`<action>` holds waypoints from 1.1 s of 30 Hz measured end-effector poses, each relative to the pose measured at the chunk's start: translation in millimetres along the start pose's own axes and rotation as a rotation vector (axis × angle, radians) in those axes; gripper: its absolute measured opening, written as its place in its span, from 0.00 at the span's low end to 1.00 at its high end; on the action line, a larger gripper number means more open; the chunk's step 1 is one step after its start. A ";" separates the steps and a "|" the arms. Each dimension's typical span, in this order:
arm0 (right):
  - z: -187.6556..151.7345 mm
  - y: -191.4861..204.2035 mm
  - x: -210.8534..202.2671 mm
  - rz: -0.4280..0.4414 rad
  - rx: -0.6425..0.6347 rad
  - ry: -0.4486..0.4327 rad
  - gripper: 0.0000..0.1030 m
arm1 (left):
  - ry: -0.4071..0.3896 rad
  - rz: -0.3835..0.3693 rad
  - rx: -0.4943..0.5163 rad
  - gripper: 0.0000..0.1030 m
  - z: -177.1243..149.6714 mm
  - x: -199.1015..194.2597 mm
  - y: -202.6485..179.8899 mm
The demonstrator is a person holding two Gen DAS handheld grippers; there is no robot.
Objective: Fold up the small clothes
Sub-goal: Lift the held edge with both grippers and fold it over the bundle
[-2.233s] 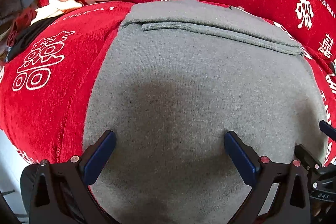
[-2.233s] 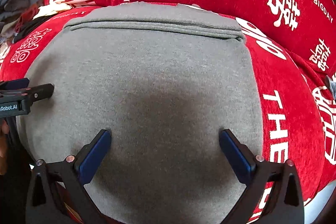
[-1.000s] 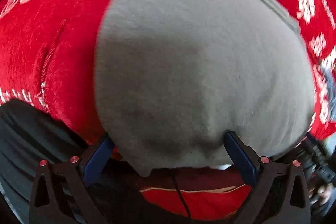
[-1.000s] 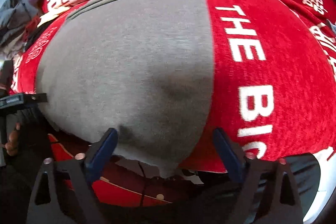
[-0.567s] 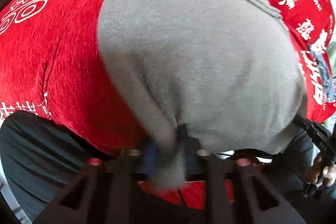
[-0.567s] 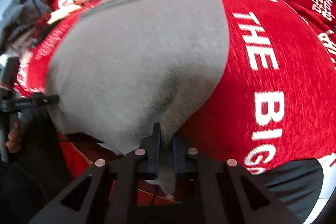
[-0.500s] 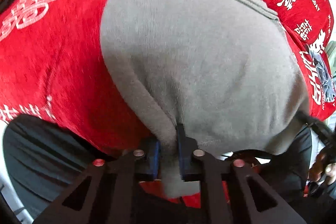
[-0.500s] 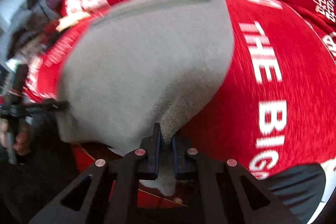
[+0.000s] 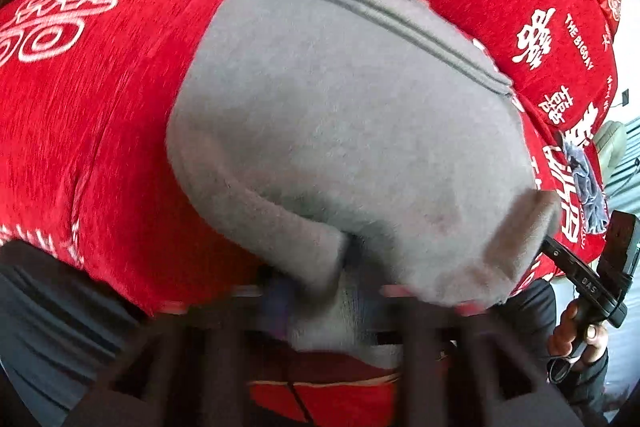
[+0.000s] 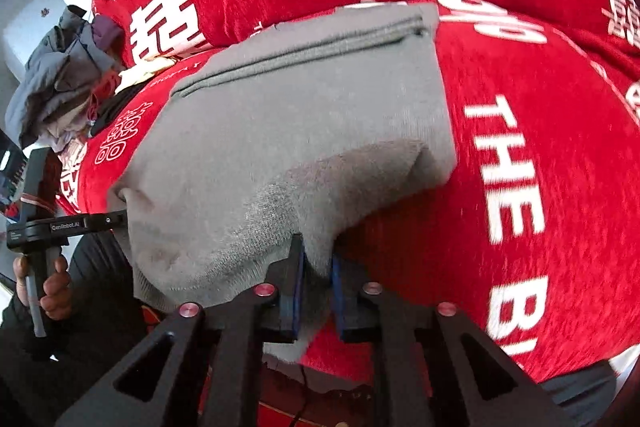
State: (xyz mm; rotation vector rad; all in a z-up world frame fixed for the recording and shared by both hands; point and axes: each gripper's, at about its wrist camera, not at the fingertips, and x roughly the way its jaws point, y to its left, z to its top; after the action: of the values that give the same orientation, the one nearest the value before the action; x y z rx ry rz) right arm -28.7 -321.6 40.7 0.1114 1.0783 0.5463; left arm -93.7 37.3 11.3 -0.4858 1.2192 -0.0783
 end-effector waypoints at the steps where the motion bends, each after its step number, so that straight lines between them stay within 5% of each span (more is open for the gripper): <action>1: -2.8 -2.3 0.1 0.005 0.006 0.002 0.37 | -0.005 0.007 -0.025 0.82 -3.4 -0.6 5.7; 3: -6.3 -4.8 0.4 -0.004 -0.003 0.001 0.52 | -0.016 0.004 -0.039 0.82 -10.1 3.8 4.5; 7: -13.1 1.0 7.8 0.031 -0.030 0.023 0.54 | -0.012 -0.009 -0.003 0.81 -16.3 7.9 -2.3; 10: -15.7 12.6 12.1 0.022 -0.088 0.014 0.53 | 0.002 0.017 0.028 0.70 -16.4 18.5 -14.2; 13: -17.3 20.0 16.2 0.061 -0.112 0.038 0.21 | -0.015 0.058 0.035 0.43 -15.9 17.2 -15.0; 15: -19.6 23.4 14.7 0.059 -0.129 0.035 0.19 | -0.024 0.059 0.020 0.21 -16.0 14.0 -8.6; 17: -21.7 24.4 10.5 0.060 -0.147 0.029 0.18 | -0.023 0.029 -0.002 0.14 -15.9 13.0 -1.9; 26: -24.3 20.1 7.2 0.069 -0.146 0.036 0.17 | -0.033 0.047 0.025 0.14 -18.2 17.4 -6.3; 28: -23.2 22.4 11.3 0.054 -0.131 0.048 0.22 | -0.013 0.027 0.011 0.26 -18.2 19.3 -3.3; 30: -23.5 24.7 12.8 0.055 -0.134 0.049 0.23 | 0.027 -0.030 0.010 0.67 -19.8 23.4 -3.3; 32: -23.6 25.3 13.1 0.049 -0.140 0.052 0.23 | 0.018 0.042 0.047 0.65 -22.8 24.6 -10.5; 33: -23.8 25.3 12.7 0.051 -0.141 0.050 0.23 | 0.017 0.070 0.071 0.51 -23.8 26.2 -14.9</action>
State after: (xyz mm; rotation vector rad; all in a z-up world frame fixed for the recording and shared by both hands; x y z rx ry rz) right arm -54.0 -297.9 27.8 0.0018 1.0839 0.6724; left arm -103.2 8.3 -12.0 -0.3804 1.2444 -0.0658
